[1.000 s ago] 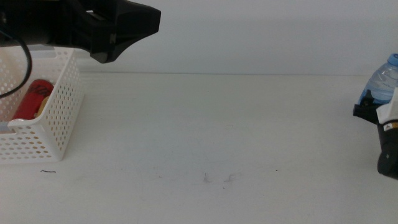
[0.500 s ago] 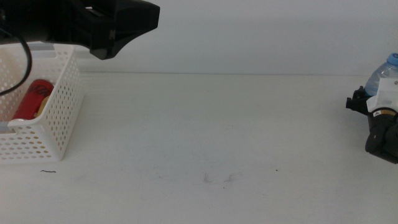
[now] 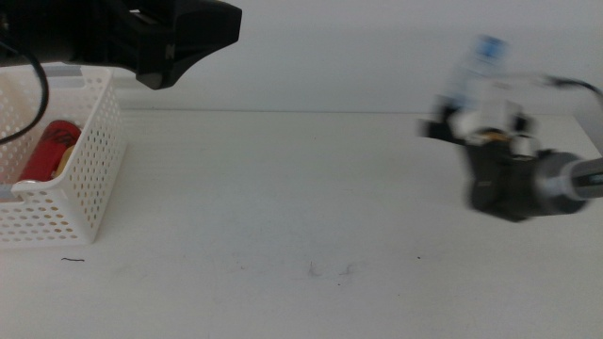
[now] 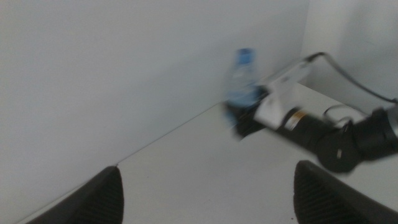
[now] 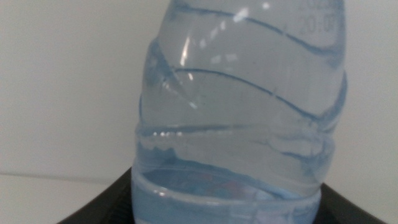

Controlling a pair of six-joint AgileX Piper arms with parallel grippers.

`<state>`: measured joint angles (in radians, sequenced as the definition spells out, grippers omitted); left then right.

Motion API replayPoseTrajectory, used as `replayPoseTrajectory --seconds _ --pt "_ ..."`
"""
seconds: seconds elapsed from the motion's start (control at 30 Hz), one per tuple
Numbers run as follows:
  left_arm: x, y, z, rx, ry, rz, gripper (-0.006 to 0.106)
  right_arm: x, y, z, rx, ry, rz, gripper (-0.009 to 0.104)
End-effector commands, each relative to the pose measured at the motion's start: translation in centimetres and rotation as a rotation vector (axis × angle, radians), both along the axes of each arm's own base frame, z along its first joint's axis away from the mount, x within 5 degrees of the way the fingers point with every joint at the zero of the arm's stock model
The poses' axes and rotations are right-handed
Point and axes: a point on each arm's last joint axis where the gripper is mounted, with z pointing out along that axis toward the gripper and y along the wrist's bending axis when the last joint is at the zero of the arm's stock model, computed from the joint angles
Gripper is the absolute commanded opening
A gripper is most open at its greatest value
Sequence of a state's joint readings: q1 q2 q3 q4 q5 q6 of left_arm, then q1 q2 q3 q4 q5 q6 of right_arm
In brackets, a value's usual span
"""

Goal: Use arms to grab the bottles and put them into the dustbin to the left of the table.

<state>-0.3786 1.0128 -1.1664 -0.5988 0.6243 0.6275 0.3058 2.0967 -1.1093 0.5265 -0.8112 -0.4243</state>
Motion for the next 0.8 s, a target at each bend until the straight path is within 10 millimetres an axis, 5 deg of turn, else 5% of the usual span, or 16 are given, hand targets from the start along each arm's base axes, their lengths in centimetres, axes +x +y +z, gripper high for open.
replayPoseTrajectory --seconds 0.0,0.2,0.47,0.63,0.77 --pt "0.0 0.0 0.1 -0.005 -0.010 0.004 0.094 -1.0 5.2 2.9 -0.042 -0.119 0.156 -0.002" --pt "0.0 0.0 0.1 -0.005 -0.010 0.004 0.094 -2.9 13.7 0.1 -0.048 -0.079 0.356 -0.002" --pt "0.0 0.0 0.1 -0.005 -0.010 0.004 0.094 -2.7 15.8 -5.1 -0.079 -0.002 0.393 0.003" --pt "0.0 0.0 0.1 -0.005 -0.010 0.004 0.094 -2.9 15.9 -5.3 -0.066 0.069 0.407 0.036" --pt "0.0 0.0 0.1 -0.005 -0.010 0.004 0.094 -3.9 16.2 -2.6 0.036 0.286 0.428 0.080"
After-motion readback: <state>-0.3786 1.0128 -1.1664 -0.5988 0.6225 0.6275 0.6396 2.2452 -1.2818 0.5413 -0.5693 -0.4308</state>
